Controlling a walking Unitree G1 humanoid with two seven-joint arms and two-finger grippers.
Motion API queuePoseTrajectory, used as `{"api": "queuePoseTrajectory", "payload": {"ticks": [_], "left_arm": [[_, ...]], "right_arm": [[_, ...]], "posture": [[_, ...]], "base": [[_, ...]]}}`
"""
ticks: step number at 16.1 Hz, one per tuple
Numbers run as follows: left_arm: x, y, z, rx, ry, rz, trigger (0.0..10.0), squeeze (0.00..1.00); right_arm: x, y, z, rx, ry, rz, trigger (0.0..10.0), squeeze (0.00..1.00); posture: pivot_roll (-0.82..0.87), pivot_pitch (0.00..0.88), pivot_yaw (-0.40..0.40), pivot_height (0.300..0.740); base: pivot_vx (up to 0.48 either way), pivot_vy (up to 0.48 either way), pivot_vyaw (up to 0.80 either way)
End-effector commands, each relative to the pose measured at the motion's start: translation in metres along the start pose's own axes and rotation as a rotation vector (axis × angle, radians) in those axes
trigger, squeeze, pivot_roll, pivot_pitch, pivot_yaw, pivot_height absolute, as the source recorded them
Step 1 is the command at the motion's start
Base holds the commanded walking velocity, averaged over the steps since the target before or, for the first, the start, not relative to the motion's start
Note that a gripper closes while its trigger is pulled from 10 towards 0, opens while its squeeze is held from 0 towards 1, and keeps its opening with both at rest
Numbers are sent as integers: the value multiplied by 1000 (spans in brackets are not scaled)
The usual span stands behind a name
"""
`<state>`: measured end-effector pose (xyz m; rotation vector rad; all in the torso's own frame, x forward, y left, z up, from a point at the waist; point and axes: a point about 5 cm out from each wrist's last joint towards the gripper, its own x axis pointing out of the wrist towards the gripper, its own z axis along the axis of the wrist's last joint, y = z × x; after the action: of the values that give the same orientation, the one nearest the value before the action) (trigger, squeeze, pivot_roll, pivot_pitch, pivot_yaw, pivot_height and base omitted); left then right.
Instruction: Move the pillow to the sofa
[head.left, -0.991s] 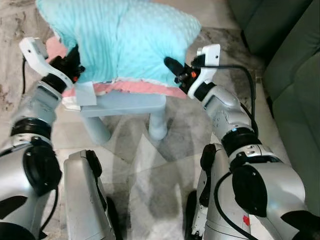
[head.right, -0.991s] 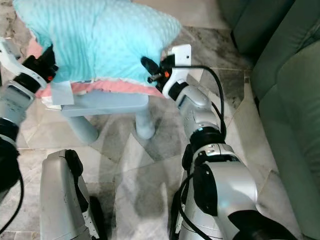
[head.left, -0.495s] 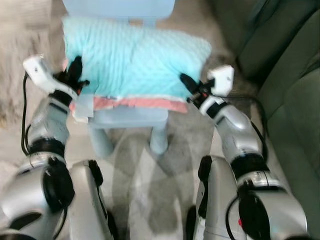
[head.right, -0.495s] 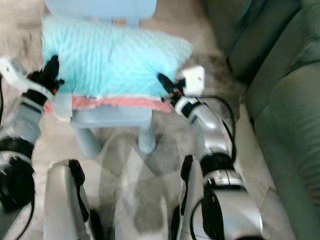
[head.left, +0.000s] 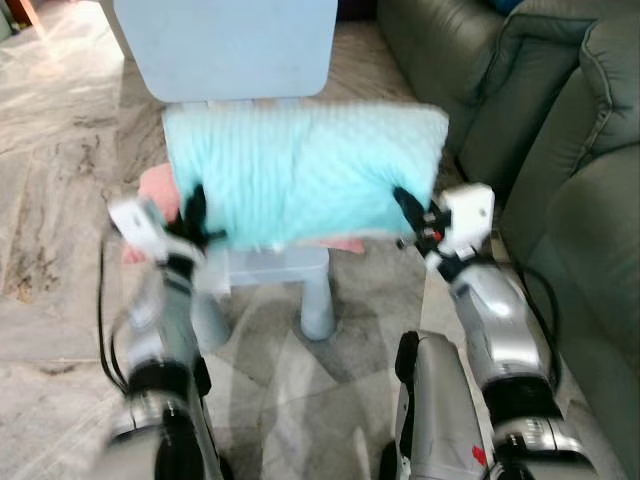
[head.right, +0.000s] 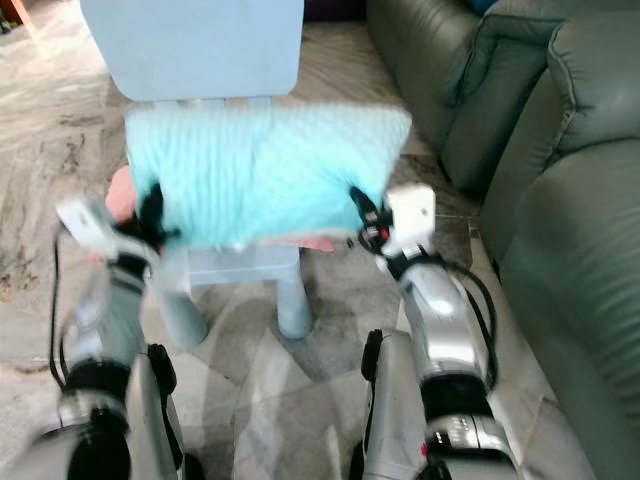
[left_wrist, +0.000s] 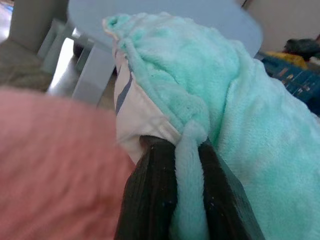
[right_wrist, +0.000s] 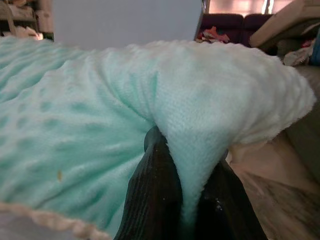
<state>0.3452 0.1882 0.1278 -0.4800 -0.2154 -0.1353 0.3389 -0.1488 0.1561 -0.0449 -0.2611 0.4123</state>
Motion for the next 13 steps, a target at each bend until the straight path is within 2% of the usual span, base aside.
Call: {"api": "queuePoseTrajectory", "payload": {"ticks": [1, 3, 4, 5, 7, 8, 10, 11, 13], "left_arm": [[-7, -2, 5, 79, 1, -24, 0, 0], [-20, 4, -2, 94, 31, 5, 0, 0], [-33, 6, -6, 118, 60, 13, 0, 0], [-38, 4, -6, 129, 70, 8, 0, 0], [-64, -4, -6, 213, 132, -49, 0, 0], [-68, -5, -6, 224, 143, -52, 0, 0], [-90, 4, -5, 254, 189, -31, 0, 0], [-103, 18, -10, 280, 235, 5, 0, 0], [-118, 31, -20, 296, 303, 67, 0, 0]], "right_arm": [[-7, 1, 8, -28, -22, -6, 0, 0], [-19, 3, 4, -21, 1, -22, 0, 0], [-29, 4, 2, -8, 18, -41, 0, 0], [-33, 5, 2, -7, 25, -47, 0, 0], [-58, 1, 1, -17, 87, -82, 0, 0], [-63, 0, 0, -28, 104, -90, 0, 0], [-89, -10, -10, -75, 212, -141, 0, 0], [-104, -16, -20, -95, 268, -172, 0, 0], [-117, -20, -31, -84, 342, -219, 0, 0]], "posture": [[-135, 0, -1, 390], [-131, 0, -4, 390], [-129, 0, -6, 390], [-125, 0, -5, 390], [-125, 0, -2, 390], [-127, 0, -1, 390], [-126, 0, 3, 390], [-130, 0, 2, 390], [-133, 0, 1, 390]], "base": [[0, 0, 0], [0, 0, 0], [0, 0, 0], [0, 0, 0], [0, 0, 0], [0, 0, 0], [0, 0, 0], [0, 0, 0], [0, 0, 0]]}}
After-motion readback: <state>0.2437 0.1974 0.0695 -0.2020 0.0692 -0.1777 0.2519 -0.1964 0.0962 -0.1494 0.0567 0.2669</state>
